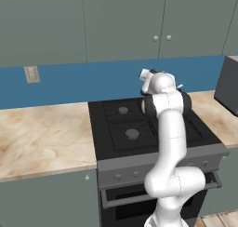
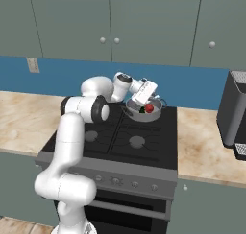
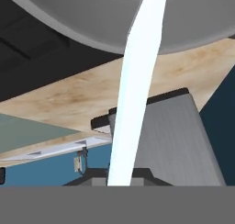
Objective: Put the cucumber and bell pepper in the pot. Retrieve the spatula and lightly stir the vegetables in the pot.
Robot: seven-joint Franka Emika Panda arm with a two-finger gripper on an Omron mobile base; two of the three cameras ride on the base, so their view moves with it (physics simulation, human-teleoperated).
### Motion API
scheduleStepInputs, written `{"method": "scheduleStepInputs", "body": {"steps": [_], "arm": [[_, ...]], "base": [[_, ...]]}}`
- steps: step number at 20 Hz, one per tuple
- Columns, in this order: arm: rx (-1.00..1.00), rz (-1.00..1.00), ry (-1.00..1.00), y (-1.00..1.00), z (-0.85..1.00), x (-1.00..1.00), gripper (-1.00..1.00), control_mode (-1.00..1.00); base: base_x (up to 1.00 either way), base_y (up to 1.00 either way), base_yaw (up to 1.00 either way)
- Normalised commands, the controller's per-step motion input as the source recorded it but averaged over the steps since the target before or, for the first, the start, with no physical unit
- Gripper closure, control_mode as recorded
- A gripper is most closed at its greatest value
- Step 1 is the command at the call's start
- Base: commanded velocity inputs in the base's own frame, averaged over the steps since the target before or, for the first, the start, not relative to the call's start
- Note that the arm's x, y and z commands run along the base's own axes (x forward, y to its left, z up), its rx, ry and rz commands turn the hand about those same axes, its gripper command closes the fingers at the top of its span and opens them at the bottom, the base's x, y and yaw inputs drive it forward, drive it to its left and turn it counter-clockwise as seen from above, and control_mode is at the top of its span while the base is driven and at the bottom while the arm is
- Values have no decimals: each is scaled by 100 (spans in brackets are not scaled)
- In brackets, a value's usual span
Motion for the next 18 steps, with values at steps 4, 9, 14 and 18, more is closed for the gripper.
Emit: {"method": "scheduleStepInputs", "body": {"steps": [4, 9, 14, 18], "arm": [[0, 0, 2, -19, 0, 4, 100, -100], [0, 0, 2, -13, 0, 15, 100, -100], [0, -1, 1, -18, 0, 30, 100, -100], [0, -1, 0, -12, 0, 11, 100, -100]], "base": [[0, 0, 0], [0, 0, 0], [0, 0, 0], [0, 0, 0]]}}
